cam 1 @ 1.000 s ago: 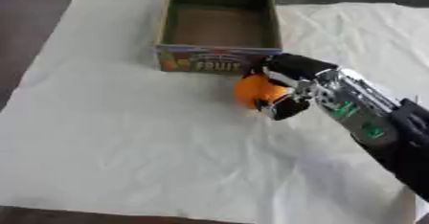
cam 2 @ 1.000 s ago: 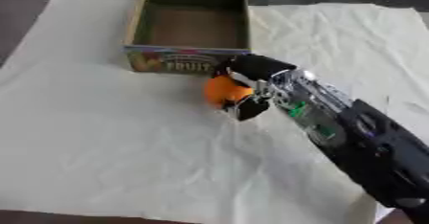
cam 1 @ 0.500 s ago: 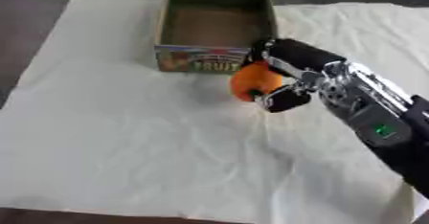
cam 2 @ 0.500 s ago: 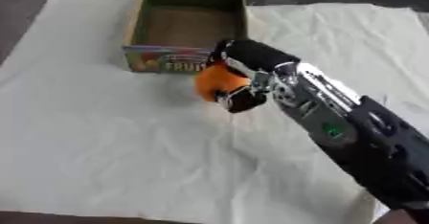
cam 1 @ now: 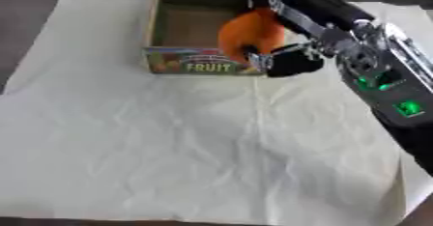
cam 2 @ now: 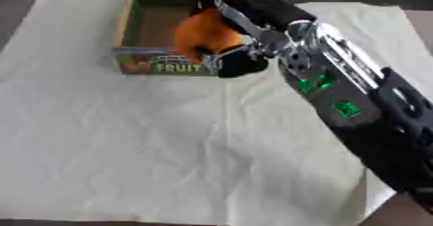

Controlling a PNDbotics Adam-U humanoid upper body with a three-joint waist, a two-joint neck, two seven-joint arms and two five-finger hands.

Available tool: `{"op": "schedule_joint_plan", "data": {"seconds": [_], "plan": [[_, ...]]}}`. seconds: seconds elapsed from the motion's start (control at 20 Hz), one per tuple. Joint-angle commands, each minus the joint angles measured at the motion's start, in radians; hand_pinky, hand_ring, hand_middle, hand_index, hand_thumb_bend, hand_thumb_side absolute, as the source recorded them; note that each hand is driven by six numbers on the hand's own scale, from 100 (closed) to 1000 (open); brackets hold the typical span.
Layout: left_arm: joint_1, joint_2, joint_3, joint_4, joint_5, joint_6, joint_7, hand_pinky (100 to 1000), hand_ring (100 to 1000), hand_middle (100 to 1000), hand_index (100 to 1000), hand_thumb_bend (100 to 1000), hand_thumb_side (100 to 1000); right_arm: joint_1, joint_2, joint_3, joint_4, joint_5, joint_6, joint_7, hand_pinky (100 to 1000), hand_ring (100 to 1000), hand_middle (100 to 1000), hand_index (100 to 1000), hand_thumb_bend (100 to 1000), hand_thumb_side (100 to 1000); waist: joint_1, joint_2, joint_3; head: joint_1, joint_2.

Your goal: Pick up objects on the table and place them in the box.

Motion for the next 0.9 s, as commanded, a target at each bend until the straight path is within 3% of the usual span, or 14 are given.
{"op": "schedule_joint_plan", "data": {"seconds": [0.05,0.5,0.9], "plan": [[0.0,0.011,0.0,-0.009,0.004,0.001,-0.003,319,396,638,610,100,770,-0.052,0.016,-0.019,0.004,0.031,0.008,-0.017,830,1000,640,698,100,117,0.006,-0.02,0.0,-0.007,0.001],[0.003,0.006,-0.006,-0.004,0.008,-0.003,-0.01,319,396,640,609,100,770,-0.225,0.195,0.001,0.234,0.137,0.001,-0.089,833,1000,639,704,100,132,0.016,-0.013,0.007,-0.011,-0.011],[0.001,0.002,-0.011,0.0,0.014,-0.006,-0.017,319,397,641,609,100,771,-0.333,0.341,-0.017,0.545,0.303,-0.014,-0.194,831,1000,641,701,100,126,0.021,-0.007,0.024,-0.018,-0.024]]}}
